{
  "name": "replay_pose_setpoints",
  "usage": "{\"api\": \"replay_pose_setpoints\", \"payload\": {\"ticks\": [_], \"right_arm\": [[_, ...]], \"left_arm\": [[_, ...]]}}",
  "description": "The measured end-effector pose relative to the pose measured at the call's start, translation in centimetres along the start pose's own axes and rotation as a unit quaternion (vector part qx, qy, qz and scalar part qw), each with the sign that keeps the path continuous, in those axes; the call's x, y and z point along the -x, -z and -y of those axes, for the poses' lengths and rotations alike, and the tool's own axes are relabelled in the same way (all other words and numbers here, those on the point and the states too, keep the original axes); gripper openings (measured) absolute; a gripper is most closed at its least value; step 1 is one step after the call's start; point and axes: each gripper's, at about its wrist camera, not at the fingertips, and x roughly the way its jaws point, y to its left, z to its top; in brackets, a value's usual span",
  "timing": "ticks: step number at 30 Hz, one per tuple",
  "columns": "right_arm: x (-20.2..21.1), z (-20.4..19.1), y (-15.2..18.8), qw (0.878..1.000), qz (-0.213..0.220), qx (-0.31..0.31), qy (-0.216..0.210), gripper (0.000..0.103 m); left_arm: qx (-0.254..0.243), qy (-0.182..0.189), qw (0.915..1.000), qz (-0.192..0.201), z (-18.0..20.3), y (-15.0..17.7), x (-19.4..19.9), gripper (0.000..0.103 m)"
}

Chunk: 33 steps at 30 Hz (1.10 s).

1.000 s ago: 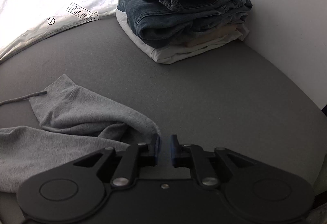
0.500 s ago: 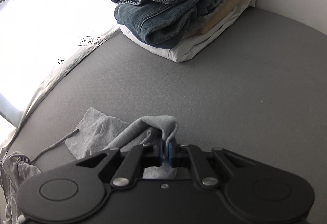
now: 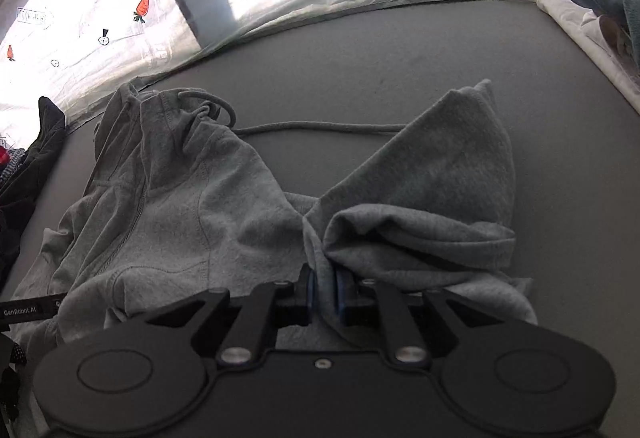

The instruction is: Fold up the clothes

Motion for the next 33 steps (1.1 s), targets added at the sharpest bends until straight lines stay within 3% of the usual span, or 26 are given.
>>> {"api": "replay_pose_setpoints", "payload": {"ticks": [2,5,9,14,18,23,27,28,32,33], "right_arm": [[0.4,0.1,-0.2,1.0,-0.006,0.0,-0.008,0.026],[2.0,1.5,-0.6,0.998,0.015,-0.046,-0.029,0.032],[5.2,2.8,-1.0,0.993,0.08,-0.078,-0.039,0.039],[7.9,5.0,-1.9,0.983,0.154,-0.097,0.016,0.04],[5.9,7.3,-2.7,0.986,0.117,-0.095,0.072,0.04],[3.2,8.4,-2.6,0.989,0.093,-0.101,0.061,0.041],[1.0,8.2,-2.6,0.989,0.072,-0.102,0.076,0.042],[0.9,8.1,-2.6,0.989,0.071,-0.101,0.084,0.042],[1.0,7.5,-2.2,0.988,0.081,-0.079,0.104,0.01],[1.3,7.4,-2.1,0.987,0.087,-0.074,0.111,0.009]], "left_arm": [[-0.001,0.0,1.0,0.001,0.0,0.0,0.0,0.103],[-0.002,0.001,1.0,0.002,0.0,0.0,0.0,0.103],[-0.003,0.001,1.0,0.003,0.1,0.0,0.0,0.103],[-0.003,0.001,1.0,0.003,0.1,0.0,0.0,0.103],[-0.002,0.0,1.0,0.004,0.2,0.0,0.0,0.103],[-0.002,0.001,1.0,0.006,0.2,0.0,0.0,0.103],[-0.002,0.001,1.0,0.008,0.2,0.0,0.0,0.103],[-0.003,0.001,1.0,0.008,0.2,0.0,0.0,0.103],[-0.003,0.001,1.0,0.01,0.2,0.1,0.0,0.103],[-0.003,0.001,0.9999,0.01,0.2,0.1,0.0,0.103]]}}
